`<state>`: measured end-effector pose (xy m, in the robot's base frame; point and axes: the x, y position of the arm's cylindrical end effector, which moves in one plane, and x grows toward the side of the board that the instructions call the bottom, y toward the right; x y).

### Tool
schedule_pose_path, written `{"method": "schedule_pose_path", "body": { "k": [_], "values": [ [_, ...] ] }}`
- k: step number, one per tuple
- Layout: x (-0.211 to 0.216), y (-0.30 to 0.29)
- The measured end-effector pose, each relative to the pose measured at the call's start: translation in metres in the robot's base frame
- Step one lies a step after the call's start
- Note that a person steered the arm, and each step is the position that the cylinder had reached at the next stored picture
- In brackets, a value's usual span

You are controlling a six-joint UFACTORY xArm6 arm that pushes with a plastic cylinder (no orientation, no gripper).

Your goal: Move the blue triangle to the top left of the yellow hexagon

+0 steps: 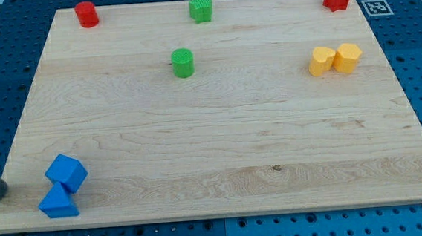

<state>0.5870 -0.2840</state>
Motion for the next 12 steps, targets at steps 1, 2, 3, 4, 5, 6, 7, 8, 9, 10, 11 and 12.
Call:
{"method": "schedule_pose_path", "body": {
  "k": [1, 2, 3, 4, 5, 6, 7, 8, 9, 10, 11, 12],
  "values": [
    [0.016, 0.03],
    [0.018, 0.052],
    [0.018, 0.082],
    [0.018, 0.105],
    [0.018, 0.105],
    [0.019, 0.115],
    [0.027, 0.135],
    [0.03, 0.144],
    [0.031, 0.157],
    [0.032, 0.161],
    [0.031, 0.191],
    [0.031, 0.249]
  ]
}}
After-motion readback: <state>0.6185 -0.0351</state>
